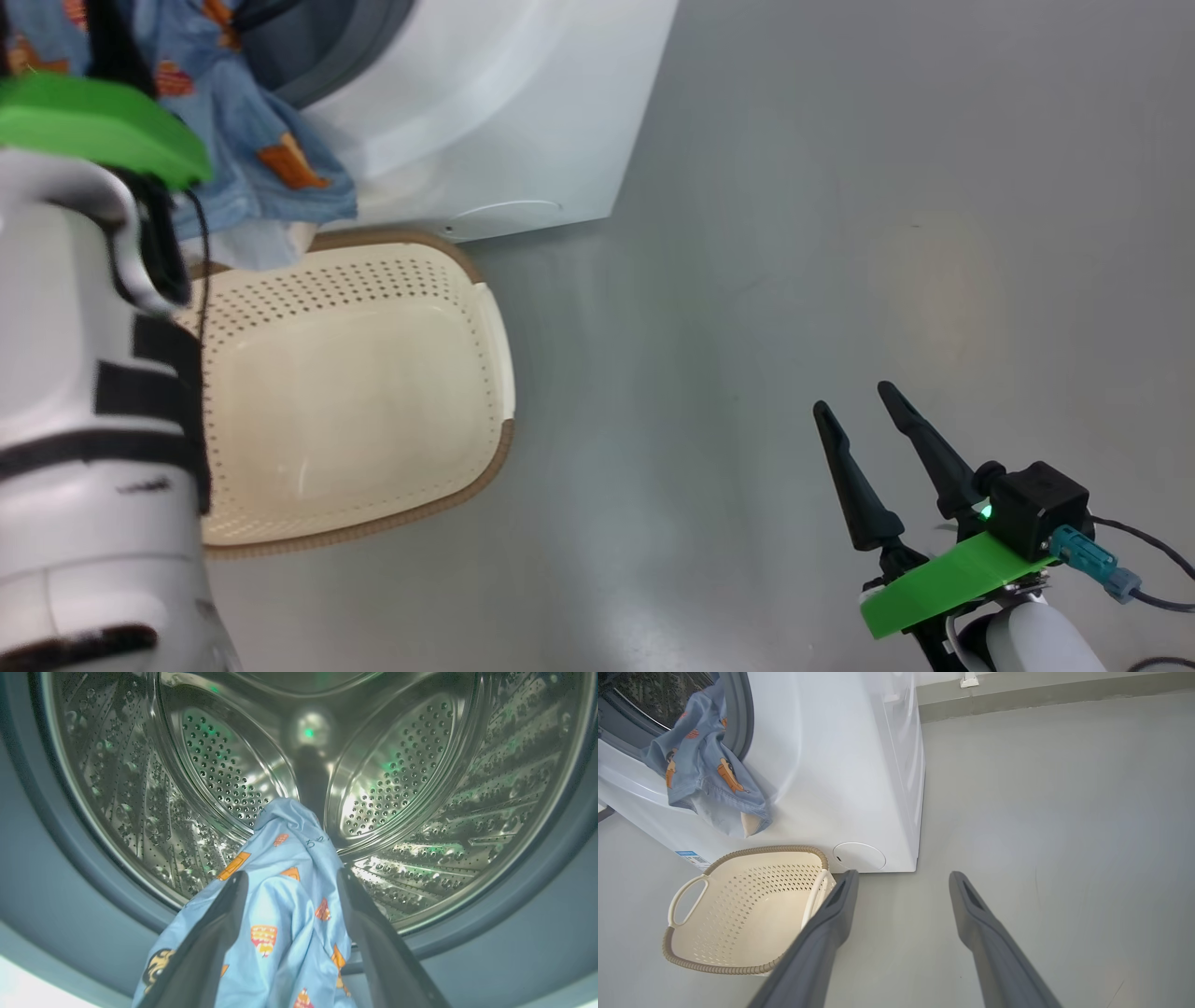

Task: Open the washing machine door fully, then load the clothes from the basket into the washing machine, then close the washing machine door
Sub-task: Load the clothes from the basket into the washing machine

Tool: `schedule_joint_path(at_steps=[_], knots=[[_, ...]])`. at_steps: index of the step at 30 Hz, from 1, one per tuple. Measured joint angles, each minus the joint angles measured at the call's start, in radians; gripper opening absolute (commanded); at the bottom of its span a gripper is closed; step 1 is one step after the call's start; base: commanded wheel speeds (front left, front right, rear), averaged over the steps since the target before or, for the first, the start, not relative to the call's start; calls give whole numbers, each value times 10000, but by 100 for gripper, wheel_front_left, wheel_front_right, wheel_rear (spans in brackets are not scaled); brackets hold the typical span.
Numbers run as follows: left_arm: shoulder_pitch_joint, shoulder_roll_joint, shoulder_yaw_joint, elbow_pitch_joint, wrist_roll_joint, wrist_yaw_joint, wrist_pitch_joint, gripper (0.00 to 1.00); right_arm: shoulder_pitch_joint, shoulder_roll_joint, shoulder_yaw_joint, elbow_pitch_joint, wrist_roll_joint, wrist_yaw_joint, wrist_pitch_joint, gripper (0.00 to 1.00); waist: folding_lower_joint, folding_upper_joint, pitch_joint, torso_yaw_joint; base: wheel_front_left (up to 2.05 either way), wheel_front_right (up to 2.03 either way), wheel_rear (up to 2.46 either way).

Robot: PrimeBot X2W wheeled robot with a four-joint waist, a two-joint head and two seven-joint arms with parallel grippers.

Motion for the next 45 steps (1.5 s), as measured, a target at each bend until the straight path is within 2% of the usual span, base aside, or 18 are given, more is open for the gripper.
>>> schedule_joint_path(at_steps=[5, 8, 12, 18, 33, 45], knots=[[1247, -98, -880, -857, -644, -268, 0, 100, 5, -69, -119, -4, -17, 0, -2, 100, 0, 0, -124, 378, 0, 0, 0], [2089, -102, -1653, -1511, -1055, -263, 0, 100, 6, -140, -186, -8, -31, 0, -2, 100, 0, 0, -231, 536, 0, 0, 0], [3292, -102, -2495, -2383, -1415, -46, 0, 100, 16, -173, -221, -10, -75, 0, -2, 100, 0, 0, -386, 692, 0, 0, 0], [5026, -86, -3095, -3586, -1969, 416, 12, 100, 47, -219, -261, -17, -88, 0, -2, 100, 0, 0, -627, 871, 0, 0, 0], [8864, -12, -2638, -6054, -1923, 1074, 12, 100, 270, -255, -274, -25, -134, 0, -2, 100, 0, 0, -1119, 1049, 0, 0, 0], [10096, 82, -2368, -7066, -2297, 1162, 12, 100, 288, -291, -284, -19, -134, 0, -2, 100, 0, 0, -1334, 1165, 0, 0, 0]])
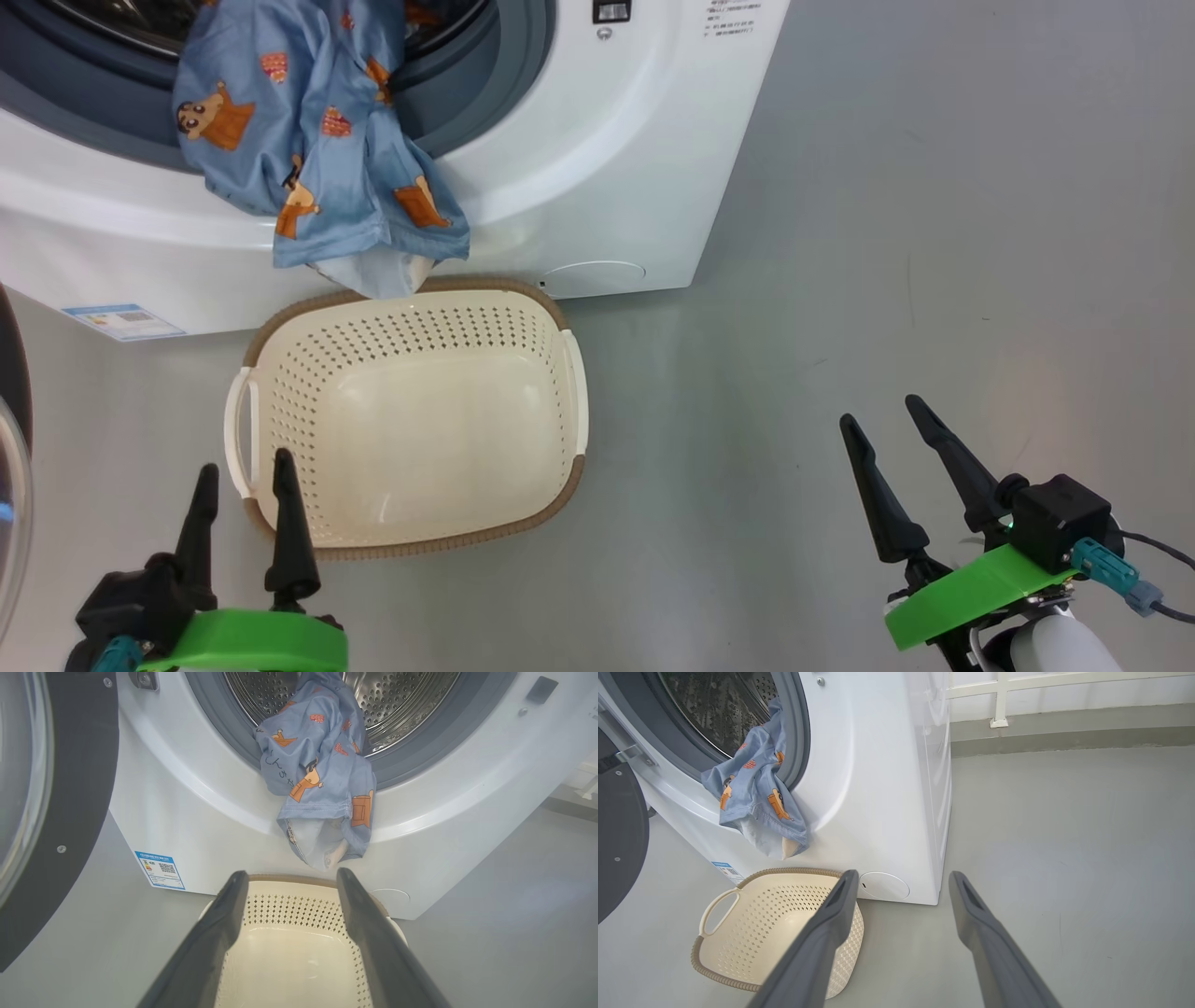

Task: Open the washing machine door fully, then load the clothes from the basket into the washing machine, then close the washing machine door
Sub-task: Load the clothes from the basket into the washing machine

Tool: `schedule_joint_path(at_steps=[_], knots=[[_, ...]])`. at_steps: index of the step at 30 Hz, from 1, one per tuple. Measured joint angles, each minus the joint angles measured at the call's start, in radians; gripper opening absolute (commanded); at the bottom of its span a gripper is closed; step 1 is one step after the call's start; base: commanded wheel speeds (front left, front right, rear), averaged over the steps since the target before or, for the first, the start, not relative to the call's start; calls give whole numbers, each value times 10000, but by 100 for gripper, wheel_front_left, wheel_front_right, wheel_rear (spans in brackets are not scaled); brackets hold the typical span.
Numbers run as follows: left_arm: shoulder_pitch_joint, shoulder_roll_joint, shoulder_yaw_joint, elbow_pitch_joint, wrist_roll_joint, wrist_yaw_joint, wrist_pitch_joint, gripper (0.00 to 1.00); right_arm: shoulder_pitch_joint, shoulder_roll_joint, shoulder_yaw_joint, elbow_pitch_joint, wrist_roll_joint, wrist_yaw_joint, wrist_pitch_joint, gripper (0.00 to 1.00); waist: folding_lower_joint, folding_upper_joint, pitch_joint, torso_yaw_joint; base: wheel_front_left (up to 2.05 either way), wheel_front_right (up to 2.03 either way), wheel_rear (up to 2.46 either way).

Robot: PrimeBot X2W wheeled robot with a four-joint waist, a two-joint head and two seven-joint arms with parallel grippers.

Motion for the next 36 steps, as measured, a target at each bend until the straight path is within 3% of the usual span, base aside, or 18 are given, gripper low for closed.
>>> schedule_joint_path(at_steps=[14, 25, 36], knots=[[-341, 31, -236, -42, -121, 79, 0, 100, 128, -2, 63, -54, 0, 0, 0, 100, 0, 0, 327, -261, 0, 0, 0], [-3317, 15, -472, 1645, -579, -82, 0, 100, -308, -2, 115, -109, 0, 0, 0, 100, 1, 0, 1082, -712, 0, 0, 0], [-5394, -46, 134, 3434, -117, -209, 0, 100, -475, -4, 121, -130, 0, 0, 0, 100, 0, 0, 1823, -1207, 0, 0, 0]])
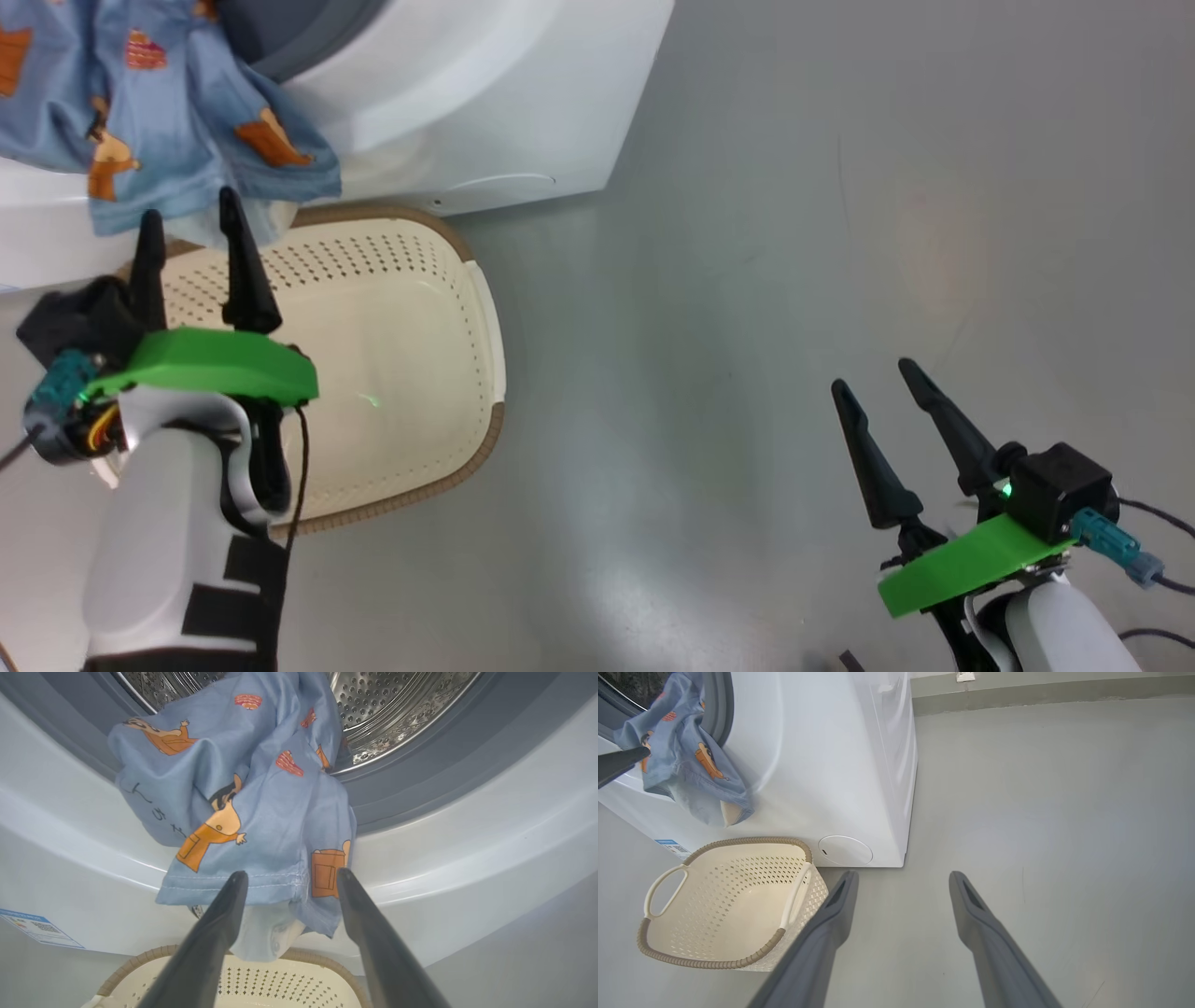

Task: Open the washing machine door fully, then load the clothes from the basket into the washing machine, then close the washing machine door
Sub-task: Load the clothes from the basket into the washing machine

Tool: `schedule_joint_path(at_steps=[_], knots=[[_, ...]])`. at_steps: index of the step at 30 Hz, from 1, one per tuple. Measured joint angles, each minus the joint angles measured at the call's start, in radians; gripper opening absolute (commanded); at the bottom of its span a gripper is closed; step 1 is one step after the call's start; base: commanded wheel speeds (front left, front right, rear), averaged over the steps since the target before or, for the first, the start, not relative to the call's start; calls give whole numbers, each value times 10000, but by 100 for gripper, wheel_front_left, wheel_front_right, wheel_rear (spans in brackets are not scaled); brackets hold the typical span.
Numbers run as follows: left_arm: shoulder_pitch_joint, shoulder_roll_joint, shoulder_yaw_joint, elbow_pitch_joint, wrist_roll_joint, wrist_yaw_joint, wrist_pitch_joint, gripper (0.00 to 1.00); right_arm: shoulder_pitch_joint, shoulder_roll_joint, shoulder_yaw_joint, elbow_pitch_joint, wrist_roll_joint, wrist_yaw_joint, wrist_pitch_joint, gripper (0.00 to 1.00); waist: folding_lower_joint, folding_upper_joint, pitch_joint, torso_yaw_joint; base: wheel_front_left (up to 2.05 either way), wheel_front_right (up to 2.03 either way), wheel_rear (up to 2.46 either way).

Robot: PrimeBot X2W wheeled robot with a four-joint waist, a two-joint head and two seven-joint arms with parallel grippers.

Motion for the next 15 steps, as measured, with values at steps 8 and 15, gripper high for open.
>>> schedule_joint_path(at_steps=[8, 15], knots=[[-944, -81, 771, 1020, 313, 0, 0, 100, -214, -58, 4, -109, 0, 0, 0, 100, 0, 0, 514, -163, 0, 0, 0], [-1731, -86, 1402, 1325, 771, -169, 0, 100, -352, -157, 29, -190, 0, 0, 0, 100, 0, 0, 1000, -244, 0, 0, 0]])
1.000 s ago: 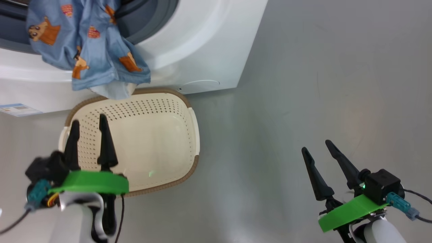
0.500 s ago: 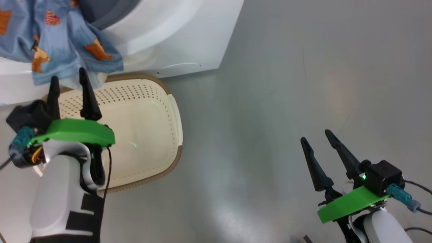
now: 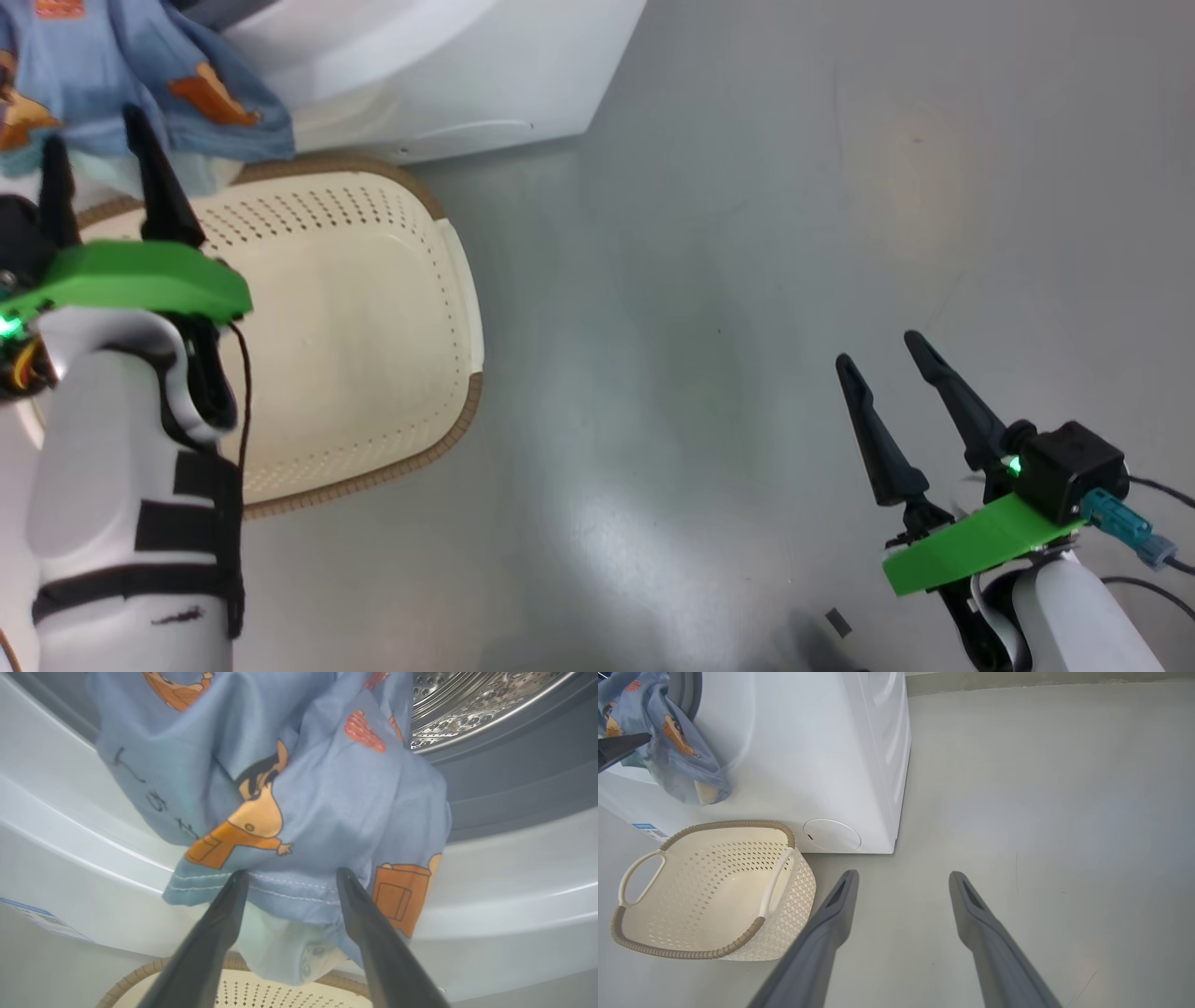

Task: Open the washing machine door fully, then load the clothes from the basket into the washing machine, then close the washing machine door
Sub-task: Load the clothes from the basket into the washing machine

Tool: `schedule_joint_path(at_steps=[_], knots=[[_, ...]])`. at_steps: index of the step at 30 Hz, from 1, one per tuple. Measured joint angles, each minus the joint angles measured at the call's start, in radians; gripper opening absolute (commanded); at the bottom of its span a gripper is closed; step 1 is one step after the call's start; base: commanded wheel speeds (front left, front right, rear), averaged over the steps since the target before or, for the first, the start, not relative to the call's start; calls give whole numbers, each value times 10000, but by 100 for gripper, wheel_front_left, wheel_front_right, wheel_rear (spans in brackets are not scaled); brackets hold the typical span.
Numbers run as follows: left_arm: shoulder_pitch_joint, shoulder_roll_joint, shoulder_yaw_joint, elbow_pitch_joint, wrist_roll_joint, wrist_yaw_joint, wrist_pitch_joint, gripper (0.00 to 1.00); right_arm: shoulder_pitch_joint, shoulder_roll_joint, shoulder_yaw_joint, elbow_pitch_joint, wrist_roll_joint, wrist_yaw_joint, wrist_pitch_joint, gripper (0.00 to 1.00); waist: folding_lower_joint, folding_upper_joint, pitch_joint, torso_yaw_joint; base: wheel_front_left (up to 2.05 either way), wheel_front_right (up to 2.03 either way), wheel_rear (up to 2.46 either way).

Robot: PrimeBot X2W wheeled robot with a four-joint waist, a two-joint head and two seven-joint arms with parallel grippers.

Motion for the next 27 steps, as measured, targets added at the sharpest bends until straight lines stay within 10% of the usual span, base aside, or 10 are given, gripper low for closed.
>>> schedule_joint_path(at_steps=[12, 13, 14, 17, 27], knots=[[-782, -17, 468, 61, 405, -171, 0, 100, -116, 0, 111, -84, 0, 0, 0, 100, 0, 0, 520, -353, 0, 0, 0], [-814, -17, 512, 73, 412, -178, 0, 94, -116, 0, 107, -94, 0, 0, 0, 100, 0, 0, 548, -380, 0, 0, 0], [-869, -21, 564, 100, 416, -190, 2, 61, -116, 0, 104, -102, 0, 0, 0, 100, 0, 0, 573, -405, 0, 0, 0], [-991, -42, 700, 153, 562, -276, 27, 5, -116, 2, 84, -119, 0, 0, 0, 100, 0, 0, 637, -470, 0, 0, 0], [-1059, -128, 1185, 176, 773, -522, 136, 0, -117, 105, -58, -107, -33, 0, 0, 100, 0, 0, 615, -443, 0, 0, 0]])
